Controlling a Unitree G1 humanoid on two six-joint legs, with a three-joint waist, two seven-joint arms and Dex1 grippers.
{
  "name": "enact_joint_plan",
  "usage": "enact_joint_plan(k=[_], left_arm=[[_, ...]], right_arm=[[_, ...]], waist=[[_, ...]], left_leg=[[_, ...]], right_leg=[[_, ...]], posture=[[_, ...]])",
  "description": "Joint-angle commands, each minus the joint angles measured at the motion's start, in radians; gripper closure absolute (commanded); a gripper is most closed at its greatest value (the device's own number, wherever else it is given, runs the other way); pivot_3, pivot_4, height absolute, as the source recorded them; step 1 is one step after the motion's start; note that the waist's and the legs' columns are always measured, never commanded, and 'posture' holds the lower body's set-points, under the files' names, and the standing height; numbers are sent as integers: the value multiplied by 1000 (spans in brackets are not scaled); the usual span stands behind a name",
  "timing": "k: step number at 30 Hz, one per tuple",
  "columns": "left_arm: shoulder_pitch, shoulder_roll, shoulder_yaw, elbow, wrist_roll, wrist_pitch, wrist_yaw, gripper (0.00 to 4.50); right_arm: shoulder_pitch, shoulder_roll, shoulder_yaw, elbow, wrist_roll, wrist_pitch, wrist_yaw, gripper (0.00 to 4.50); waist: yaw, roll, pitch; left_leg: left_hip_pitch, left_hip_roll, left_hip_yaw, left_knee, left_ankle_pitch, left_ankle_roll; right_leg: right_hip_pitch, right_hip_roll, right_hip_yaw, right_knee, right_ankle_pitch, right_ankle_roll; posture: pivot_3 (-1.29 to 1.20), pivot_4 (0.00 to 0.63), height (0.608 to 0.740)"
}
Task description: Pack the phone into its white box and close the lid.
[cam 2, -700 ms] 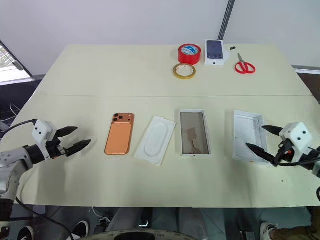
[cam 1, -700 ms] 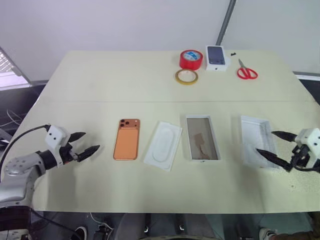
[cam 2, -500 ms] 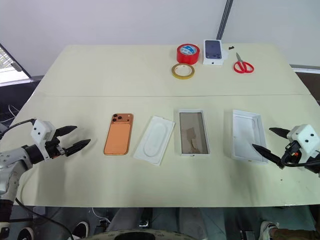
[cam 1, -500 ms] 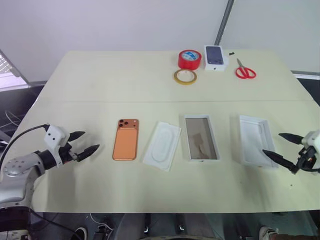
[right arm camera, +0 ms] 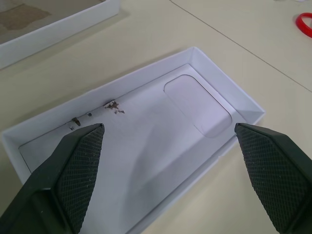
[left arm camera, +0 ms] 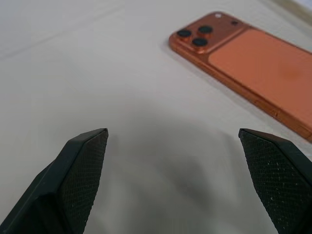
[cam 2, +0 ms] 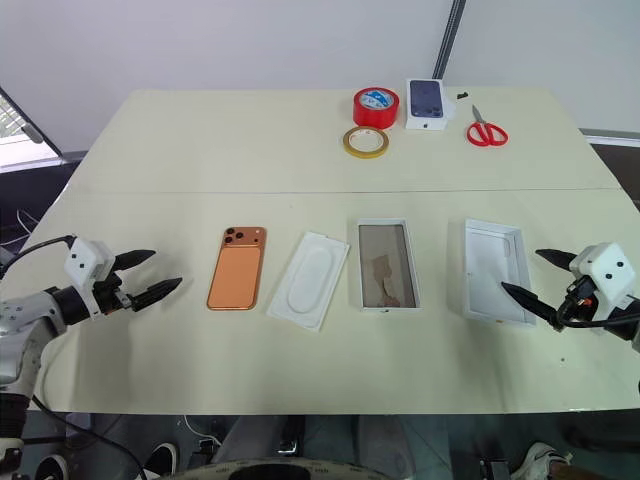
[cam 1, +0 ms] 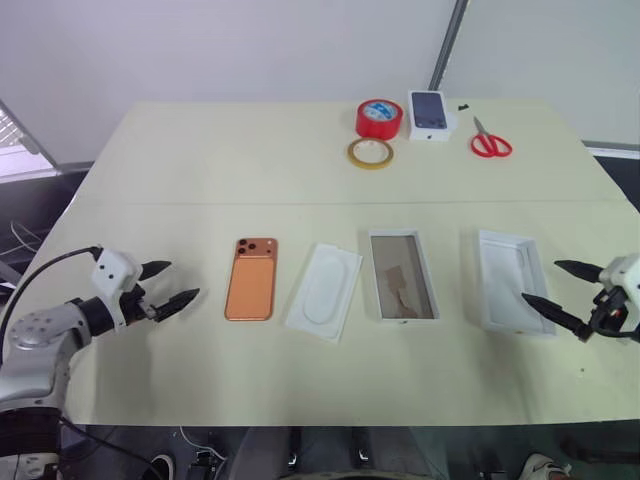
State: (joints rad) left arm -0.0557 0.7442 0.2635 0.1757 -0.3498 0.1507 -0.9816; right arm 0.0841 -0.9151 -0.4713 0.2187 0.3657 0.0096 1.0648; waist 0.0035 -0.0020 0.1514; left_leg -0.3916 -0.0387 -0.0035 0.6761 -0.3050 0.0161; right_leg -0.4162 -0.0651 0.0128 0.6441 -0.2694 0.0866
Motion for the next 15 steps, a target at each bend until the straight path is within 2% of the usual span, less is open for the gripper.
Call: enact_joint_plan(k=[1,8,9,15], left_arm=[[-29,-4,-15,-80,-8,76,44,0],[-126,-18,-95,-299,-126,458,110,0],[-169,-23,-120,-314,-167,563,112,0],[-353,-120,-199,-321,-284,916,195,0]], right_arm=[[-24,2,13,-76,10,12,-13,18],[-98,34,133,-279,37,95,-27,18],[-123,43,165,-312,40,105,-22,18],[-232,83,289,-405,35,147,-22,18]], waist=[[1,0,0],[3,0,0],[3,0,0],[5,-1,1]], left_leg=[[0,0,0,0,0,0],[0,0,0,0,0,0],[0,0,0,0,0,0],[0,0,0,1,0,0]], right_leg=[[0,0,0,0,0,1],[0,0,0,0,2,3],[0,0,0,1,2,3],[0,1,0,1,2,3]], posture=[[0,150,740],[0,150,740],[0,150,740],[0,150,740]])
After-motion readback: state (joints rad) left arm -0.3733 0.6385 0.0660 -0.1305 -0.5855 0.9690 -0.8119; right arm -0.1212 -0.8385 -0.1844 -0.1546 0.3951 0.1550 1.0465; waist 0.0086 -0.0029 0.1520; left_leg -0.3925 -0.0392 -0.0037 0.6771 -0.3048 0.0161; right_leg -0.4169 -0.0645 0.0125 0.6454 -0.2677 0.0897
